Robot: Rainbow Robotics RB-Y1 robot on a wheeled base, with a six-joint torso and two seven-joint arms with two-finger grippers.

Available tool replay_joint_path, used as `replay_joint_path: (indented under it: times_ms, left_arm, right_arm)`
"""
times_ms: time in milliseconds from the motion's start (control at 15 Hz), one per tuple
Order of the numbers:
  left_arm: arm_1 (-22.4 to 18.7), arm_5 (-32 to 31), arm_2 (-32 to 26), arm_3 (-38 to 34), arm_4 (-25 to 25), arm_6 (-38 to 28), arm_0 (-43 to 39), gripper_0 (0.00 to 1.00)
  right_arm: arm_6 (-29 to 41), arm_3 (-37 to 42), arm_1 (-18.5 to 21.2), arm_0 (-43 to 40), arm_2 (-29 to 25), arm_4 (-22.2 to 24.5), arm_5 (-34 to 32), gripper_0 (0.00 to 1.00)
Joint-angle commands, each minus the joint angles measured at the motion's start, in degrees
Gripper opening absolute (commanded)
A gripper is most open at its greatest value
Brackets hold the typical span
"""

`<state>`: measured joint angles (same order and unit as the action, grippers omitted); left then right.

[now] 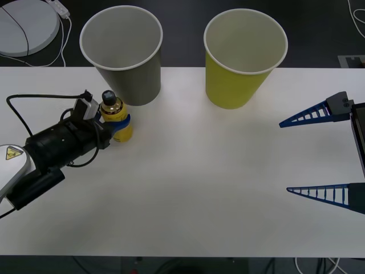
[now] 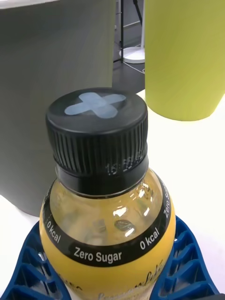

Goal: Put the can into the green bin and the plastic bottle into the gray bin

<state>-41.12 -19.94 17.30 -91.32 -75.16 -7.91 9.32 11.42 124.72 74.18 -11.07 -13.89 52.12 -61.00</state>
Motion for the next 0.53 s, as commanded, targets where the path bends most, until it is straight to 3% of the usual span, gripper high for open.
replay_joint_path:
  times_ms: [67, 533]
  left_arm:
    - [-0.72, 0.08, -0.07, -1.06, 0.98, 0.26, -0.97, 0.00]
    - [-2.30, 0.17, -2.71, -7.30, 0.98, -0.27, -6.69, 0.00]
  right_arm:
    - [0.00, 0.00, 0.00, 0.00, 0.00, 0.00, 0.00, 1.00]
    - [0.00, 0.00, 0.00, 0.00, 0.00, 0.00, 0.00, 1.00]
